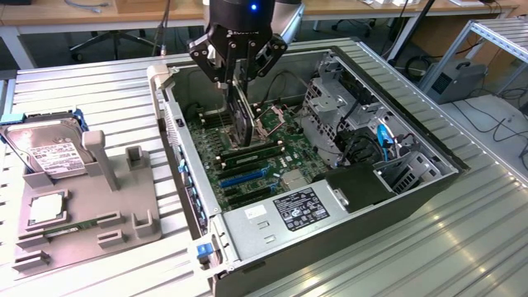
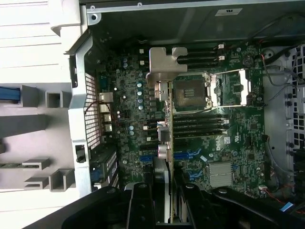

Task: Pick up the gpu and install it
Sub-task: 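Pick up the gpu and move the gpu toward the slot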

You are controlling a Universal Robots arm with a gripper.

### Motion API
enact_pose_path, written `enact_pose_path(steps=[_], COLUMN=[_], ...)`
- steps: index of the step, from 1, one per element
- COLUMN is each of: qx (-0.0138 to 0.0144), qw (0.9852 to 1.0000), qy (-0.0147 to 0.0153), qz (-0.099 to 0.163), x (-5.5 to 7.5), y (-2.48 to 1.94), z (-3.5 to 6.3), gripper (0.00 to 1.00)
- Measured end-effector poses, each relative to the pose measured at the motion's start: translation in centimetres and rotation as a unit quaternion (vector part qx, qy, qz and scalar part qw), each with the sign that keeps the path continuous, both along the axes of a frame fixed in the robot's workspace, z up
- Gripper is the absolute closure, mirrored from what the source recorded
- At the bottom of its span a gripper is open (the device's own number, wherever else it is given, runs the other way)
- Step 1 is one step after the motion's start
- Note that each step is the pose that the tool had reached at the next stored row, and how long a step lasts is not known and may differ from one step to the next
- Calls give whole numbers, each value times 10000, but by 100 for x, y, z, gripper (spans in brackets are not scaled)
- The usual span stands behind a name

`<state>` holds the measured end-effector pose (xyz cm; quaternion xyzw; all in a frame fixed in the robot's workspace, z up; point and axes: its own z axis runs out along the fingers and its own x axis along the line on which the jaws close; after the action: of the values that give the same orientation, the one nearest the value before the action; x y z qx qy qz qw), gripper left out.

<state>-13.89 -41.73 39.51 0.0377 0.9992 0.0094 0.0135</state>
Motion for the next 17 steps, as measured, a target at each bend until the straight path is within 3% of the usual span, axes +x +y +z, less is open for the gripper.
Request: enact_pose_path(steps=[17], qx=[-2], qw=[10000], qy=[1], qz=[0], x=[54], y=[0], z=[-45], gripper=[73])
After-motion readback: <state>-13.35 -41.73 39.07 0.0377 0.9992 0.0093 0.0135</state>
